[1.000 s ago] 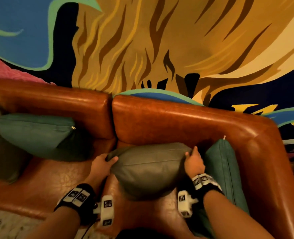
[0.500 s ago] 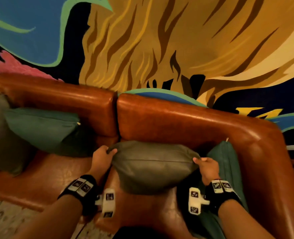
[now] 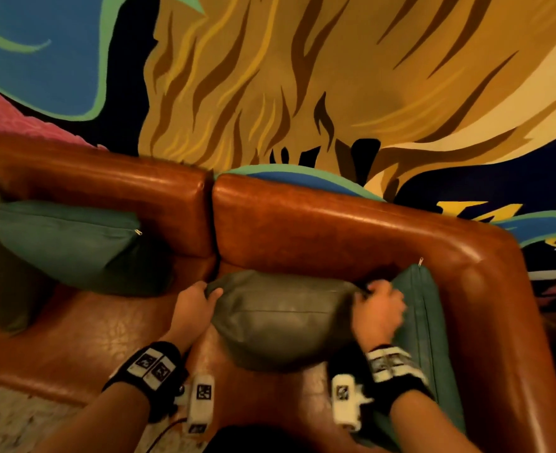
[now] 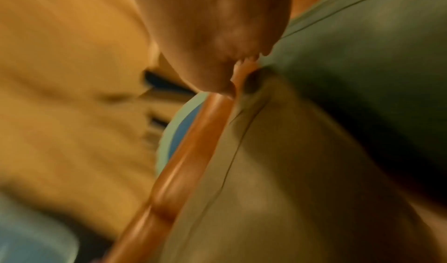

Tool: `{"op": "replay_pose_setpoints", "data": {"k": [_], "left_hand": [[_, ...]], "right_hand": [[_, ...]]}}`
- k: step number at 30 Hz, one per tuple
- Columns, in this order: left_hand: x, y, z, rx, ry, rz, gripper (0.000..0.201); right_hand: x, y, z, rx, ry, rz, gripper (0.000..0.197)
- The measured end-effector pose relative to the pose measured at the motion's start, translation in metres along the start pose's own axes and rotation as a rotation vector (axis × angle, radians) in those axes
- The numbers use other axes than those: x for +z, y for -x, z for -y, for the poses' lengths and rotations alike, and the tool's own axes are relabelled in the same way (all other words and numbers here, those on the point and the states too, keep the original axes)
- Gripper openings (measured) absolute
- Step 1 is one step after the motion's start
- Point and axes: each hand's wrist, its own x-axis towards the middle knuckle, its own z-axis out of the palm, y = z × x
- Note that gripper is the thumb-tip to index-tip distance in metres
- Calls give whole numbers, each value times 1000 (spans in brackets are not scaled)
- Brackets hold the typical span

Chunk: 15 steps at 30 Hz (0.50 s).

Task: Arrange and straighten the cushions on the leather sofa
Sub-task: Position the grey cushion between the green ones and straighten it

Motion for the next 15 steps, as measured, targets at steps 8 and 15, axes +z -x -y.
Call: {"op": "replay_pose_setpoints", "data": {"k": [8, 15], "left_hand": [[0, 14, -6, -14, -46, 64, 21], [-4, 7, 7, -227, 313, 123, 30]], "right_hand": [[76, 55, 44, -776, 426, 243, 58], [19, -13, -15, 115, -114, 324, 48]]}}
